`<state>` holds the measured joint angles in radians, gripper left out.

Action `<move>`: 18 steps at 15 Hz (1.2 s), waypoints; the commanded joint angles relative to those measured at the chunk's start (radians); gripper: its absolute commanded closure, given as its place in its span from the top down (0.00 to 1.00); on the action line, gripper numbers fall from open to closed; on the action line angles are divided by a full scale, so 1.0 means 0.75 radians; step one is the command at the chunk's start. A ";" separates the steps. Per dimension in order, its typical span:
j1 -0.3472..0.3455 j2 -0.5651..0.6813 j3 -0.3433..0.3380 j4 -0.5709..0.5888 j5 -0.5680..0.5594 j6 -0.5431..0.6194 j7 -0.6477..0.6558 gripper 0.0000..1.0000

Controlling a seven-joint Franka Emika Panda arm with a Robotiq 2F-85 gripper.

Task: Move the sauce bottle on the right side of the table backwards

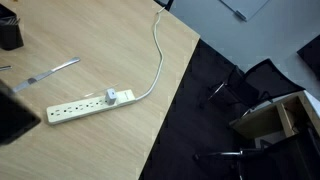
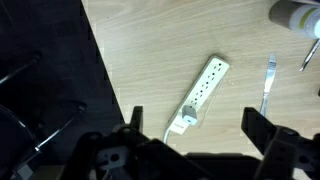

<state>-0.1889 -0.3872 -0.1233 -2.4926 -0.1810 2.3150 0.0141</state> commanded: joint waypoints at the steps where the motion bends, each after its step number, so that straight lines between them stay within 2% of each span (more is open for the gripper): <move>1: 0.000 0.000 -0.001 0.002 0.000 -0.003 -0.001 1.00; 6: 0.024 0.032 0.025 0.004 -0.008 0.022 0.003 1.00; 13: 0.227 0.052 0.134 -0.088 0.112 0.052 -0.019 1.00; 15: 0.262 0.054 0.172 -0.116 0.115 0.040 0.004 1.00; 18: 0.261 0.055 0.179 -0.103 0.105 0.009 0.018 1.00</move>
<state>0.0138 -0.3457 0.0032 -2.5713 -0.1063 2.3235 0.0301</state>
